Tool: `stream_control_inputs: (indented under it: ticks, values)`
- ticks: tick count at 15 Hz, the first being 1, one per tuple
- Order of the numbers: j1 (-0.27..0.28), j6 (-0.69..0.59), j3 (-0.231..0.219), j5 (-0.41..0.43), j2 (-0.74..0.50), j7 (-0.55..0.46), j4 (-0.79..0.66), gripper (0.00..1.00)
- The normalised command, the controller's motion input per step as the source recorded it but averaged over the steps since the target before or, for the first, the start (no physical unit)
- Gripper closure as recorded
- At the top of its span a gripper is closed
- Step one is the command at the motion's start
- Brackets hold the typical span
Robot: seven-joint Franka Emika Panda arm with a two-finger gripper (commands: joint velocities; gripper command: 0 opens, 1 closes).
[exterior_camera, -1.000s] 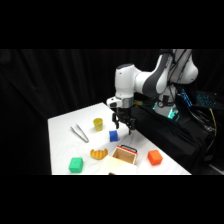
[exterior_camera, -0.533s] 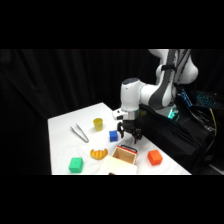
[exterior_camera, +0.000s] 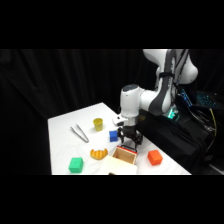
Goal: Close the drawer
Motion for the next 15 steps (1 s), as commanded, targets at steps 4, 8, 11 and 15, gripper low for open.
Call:
stream_control_inputs:
  ticks: [4,8,11,15]
  values:
    - [-0.02,0.01,0.073,-0.225,0.18,0.1,0.28,0.0]
    - [0.065,-0.03,0.017,-0.231,0.16,0.16,0.27,0.0]
    - [0.095,-0.08,-0.013,-0.209,0.14,0.16,0.27,0.0]
    - [0.129,-0.16,-0.034,-0.178,0.16,0.17,0.36,0.0]
